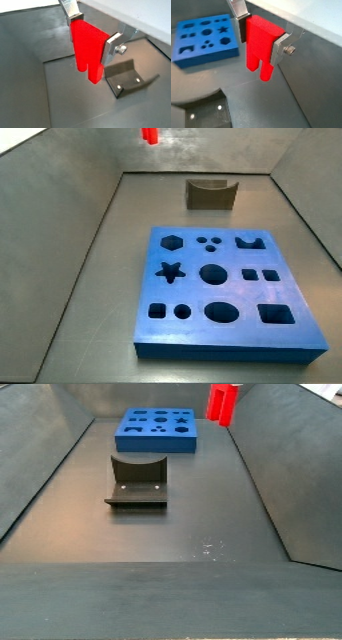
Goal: Pick up the square-circle object. Move up. Rotate the square-circle object. Place the square-circle object on the fixture. Regrasp the square-circle object. Move to above the board. Insert the square-circle object.
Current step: Rotate the square-circle object.
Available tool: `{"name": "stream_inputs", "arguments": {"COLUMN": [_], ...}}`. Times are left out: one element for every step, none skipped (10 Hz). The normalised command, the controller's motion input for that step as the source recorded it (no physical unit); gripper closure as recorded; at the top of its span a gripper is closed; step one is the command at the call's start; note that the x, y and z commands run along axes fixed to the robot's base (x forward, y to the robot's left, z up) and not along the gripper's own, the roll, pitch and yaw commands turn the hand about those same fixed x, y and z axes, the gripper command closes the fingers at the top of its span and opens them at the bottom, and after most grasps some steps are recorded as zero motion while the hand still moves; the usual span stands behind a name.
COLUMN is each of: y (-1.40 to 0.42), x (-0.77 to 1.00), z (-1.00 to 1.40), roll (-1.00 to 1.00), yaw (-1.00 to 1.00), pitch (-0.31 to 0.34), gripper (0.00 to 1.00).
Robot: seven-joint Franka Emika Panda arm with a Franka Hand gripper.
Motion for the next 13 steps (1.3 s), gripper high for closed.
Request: {"name": "stream_inputs", "arguments": {"y": [0.02,0.02,0.02,0.02,0.02,0.02,0.02,0.02,0.02,0.02,0.02,0.02,0.02], "x": [-0.01,-0.01,-0.01,-0.01,-0.01,-0.01,-0.01,-0.01,-0.01,-0.01,-0.01,-0.01,-0.01], "z": [0.00,0.00,0.01,0.01,0.01,0.01,0.01,0.01,0.01,0.01,0.01,0.01,0.01], "roll": [-0.02,-0.03,-0.03,-0.03,-0.03,-0.03,-0.04,-0.04,-0.04,-0.05,-0.05,-0.06,-0.07], "yaw": [-1.00,-1.00,-1.00,-1.00,-1.00,-1.00,-1.00,-1.00,-1.00,-1.00,-1.00,-1.00,-1.00], "pitch": [0.015,0.016,0.017,0.018,0.019,0.020,0.022,0.023,0.026,0.028,0.031,0.036,0.041], "gripper": [1.00,1.00,1.00,1.00,1.00,1.00,1.00,1.00,1.00,1.00,1.00,1.00,1.00]}}
